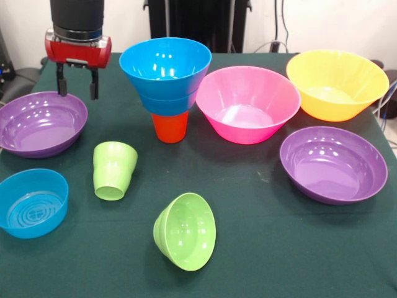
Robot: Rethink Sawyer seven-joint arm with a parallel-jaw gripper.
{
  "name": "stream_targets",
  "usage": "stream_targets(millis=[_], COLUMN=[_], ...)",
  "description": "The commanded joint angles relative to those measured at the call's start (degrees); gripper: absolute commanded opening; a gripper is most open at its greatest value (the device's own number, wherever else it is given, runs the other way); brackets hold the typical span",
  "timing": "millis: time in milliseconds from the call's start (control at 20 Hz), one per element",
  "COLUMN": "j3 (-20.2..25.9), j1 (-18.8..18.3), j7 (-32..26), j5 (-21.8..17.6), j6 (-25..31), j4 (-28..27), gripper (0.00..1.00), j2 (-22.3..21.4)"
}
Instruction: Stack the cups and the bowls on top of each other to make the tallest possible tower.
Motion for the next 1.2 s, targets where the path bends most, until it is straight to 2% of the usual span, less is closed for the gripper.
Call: stream_targets(millis=[50, 900, 1200], j3=[4.94, 4.98, 6.34], j1=[1.80, 1.24, -0.21], j7=[-3.93, -4.57, -7.50], j5=[-6.28, -8.63, -9.88], j6=[-3.75, -3.59, -2.46], j4=[-0.13, -2.61, -3.08], gripper=[1.00, 1.00, 1.00], j2=[4.47, 6.41, 5.31])
